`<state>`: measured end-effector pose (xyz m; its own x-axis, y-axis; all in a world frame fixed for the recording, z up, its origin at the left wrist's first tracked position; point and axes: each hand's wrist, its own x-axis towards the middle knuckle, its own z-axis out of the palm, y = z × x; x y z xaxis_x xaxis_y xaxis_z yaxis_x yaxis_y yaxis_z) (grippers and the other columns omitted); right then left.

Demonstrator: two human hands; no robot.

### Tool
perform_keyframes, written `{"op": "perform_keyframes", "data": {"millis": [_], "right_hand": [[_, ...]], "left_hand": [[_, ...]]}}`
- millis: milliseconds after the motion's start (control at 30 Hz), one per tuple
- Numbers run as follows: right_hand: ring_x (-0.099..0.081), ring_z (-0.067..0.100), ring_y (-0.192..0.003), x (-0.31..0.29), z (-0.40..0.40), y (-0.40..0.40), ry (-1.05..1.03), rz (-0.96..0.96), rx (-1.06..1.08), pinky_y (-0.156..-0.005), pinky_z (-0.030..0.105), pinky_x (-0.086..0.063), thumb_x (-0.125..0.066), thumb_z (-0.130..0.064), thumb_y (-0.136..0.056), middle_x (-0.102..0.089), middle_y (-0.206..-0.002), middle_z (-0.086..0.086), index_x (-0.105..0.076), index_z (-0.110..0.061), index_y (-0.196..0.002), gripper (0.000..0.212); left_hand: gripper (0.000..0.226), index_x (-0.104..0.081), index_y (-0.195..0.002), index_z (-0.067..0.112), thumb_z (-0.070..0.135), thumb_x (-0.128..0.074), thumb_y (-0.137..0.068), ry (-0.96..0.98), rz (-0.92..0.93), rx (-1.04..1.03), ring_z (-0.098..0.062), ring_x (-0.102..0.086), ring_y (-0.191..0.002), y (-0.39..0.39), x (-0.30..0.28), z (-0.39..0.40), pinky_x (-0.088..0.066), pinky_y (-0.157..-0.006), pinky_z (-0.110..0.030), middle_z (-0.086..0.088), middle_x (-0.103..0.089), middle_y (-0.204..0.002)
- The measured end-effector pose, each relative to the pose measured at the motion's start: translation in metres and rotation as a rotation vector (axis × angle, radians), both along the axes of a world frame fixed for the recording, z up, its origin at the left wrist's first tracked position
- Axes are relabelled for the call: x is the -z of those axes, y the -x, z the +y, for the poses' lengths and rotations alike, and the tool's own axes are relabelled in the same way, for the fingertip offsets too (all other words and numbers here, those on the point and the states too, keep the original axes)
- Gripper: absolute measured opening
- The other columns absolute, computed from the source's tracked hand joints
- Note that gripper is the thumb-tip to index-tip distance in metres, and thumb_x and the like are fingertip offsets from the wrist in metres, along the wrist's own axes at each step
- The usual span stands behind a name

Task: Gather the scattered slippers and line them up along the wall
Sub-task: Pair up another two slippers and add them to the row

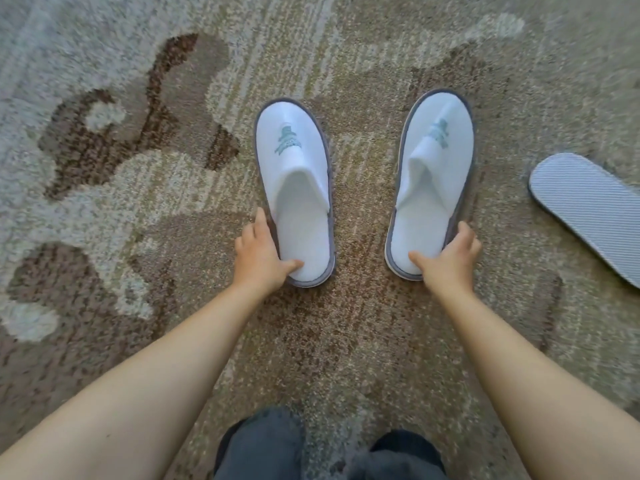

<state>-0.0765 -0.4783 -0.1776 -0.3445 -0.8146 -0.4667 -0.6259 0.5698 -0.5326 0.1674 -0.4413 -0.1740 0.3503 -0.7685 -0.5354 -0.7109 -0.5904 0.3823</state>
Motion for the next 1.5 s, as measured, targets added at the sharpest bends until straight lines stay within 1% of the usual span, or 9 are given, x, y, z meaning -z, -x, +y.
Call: {"op": "perform_keyframes", "data": {"millis": [133, 233, 400, 500, 600, 833, 1067, 1167, 1500], "right_hand": [[-0.036, 0.035, -0.126, -0.001, -0.003, -0.001, -0.087, -0.036, 0.114, -0.103, 0.035, -0.032, -0.079, -0.014, -0.064, -0.025, -0.143, 0.021, -0.017, -0.004, -0.138, 0.097], [-0.048, 0.031, -0.117, -0.001, -0.003, -0.001, -0.070, -0.076, 0.116, -0.090, 0.032, -0.038, -0.078, -0.012, -0.065, -0.048, -0.132, 0.019, -0.032, -0.001, -0.127, 0.078], [-0.053, 0.027, -0.104, -0.006, 0.002, 0.003, -0.023, -0.192, 0.152, -0.080, 0.030, -0.038, -0.072, -0.012, -0.072, -0.055, -0.119, 0.016, -0.044, -0.003, -0.113, 0.050], [-0.054, 0.028, -0.103, -0.018, 0.004, 0.007, 0.011, -0.207, 0.145, -0.080, 0.032, -0.040, -0.062, -0.015, -0.081, -0.055, -0.116, 0.018, -0.046, 0.000, -0.111, 0.037], [-0.048, 0.020, -0.095, -0.053, 0.013, 0.006, 0.035, -0.252, 0.143, -0.075, 0.025, -0.036, -0.054, -0.015, -0.086, -0.050, -0.108, 0.010, -0.042, 0.002, -0.113, 0.034], [-0.048, 0.014, -0.082, -0.251, 0.040, 0.005, 0.133, -0.382, 0.230, -0.070, 0.022, -0.040, -0.052, -0.014, -0.086, -0.046, -0.089, -0.004, -0.037, -0.014, -0.099, 0.020], [-0.049, 0.017, -0.090, -0.490, 0.056, 0.036, 0.222, -0.454, 0.328, -0.065, 0.015, -0.037, -0.052, -0.012, -0.088, -0.048, -0.103, 0.005, -0.039, -0.008, -0.102, 0.020], [-0.051, 0.011, -0.079, -0.581, 0.063, 0.066, 0.314, -0.454, 0.386, -0.053, 0.006, -0.039, -0.053, -0.011, -0.088, -0.050, -0.091, -0.002, -0.041, -0.008, -0.101, 0.018], [-0.046, 0.001, -0.071, -0.716, 0.130, 0.136, 0.559, -0.261, 0.756, -0.050, -0.002, -0.035, -0.057, -0.007, -0.084, -0.049, -0.085, 0.000, -0.039, -0.012, -0.092, 0.019]], "left_hand": [[0.103, -0.010, -0.140, 0.006, 0.018, -0.078, -0.064, -0.027, 0.081, -0.137, -0.036, -0.033, -0.126, 0.014, 0.001, -0.005, -0.028, -0.105, -0.037, -0.020, -0.023, -0.140], [0.082, -0.030, -0.125, 0.000, 0.016, -0.080, -0.062, -0.063, 0.101, -0.233, -0.037, -0.043, -0.119, 0.018, 0.000, -0.008, -0.037, -0.097, -0.041, -0.022, -0.040, -0.132], [0.062, -0.044, -0.114, 0.001, 0.018, -0.077, -0.064, -0.132, 0.142, -0.246, -0.036, -0.052, -0.112, 0.016, -0.004, -0.013, -0.043, -0.086, -0.042, -0.018, -0.054, -0.123], [0.052, -0.042, -0.114, 0.006, 0.015, -0.070, -0.071, -0.068, 0.208, -0.261, -0.034, -0.052, -0.110, 0.022, -0.013, -0.016, -0.043, -0.080, -0.039, -0.015, -0.055, -0.120], [0.027, -0.036, -0.099, 0.012, 0.008, -0.056, -0.081, 0.007, 0.261, -0.237, -0.029, -0.050, -0.091, 0.030, -0.046, -0.016, -0.036, -0.056, -0.031, -0.003, -0.052, -0.089], [0.019, -0.038, -0.102, 0.012, 0.010, -0.048, -0.085, 0.064, 0.314, -0.090, -0.023, -0.045, -0.082, 0.047, -0.236, -0.008, -0.032, -0.059, -0.031, -0.006, -0.046, -0.095], [0.019, -0.034, -0.097, 0.018, 0.015, -0.049, -0.087, 0.149, 0.362, -0.016, -0.002, -0.044, -0.069, 0.089, -0.484, -0.019, -0.034, -0.051, -0.021, 0.012, -0.041, -0.079], [0.019, -0.035, -0.097, 0.017, 0.015, -0.050, -0.087, 0.193, 0.421, 0.068, -0.013, -0.048, -0.077, 0.121, -0.576, -0.022, -0.038, -0.054, -0.022, 0.003, -0.046, -0.088], [0.017, -0.037, -0.097, 0.017, 0.016, -0.050, -0.088, 0.202, 0.663, 0.389, -0.012, -0.051, -0.078, 0.225, -0.705, -0.011, -0.046, -0.061, -0.028, 0.004, -0.049, -0.087]]}}
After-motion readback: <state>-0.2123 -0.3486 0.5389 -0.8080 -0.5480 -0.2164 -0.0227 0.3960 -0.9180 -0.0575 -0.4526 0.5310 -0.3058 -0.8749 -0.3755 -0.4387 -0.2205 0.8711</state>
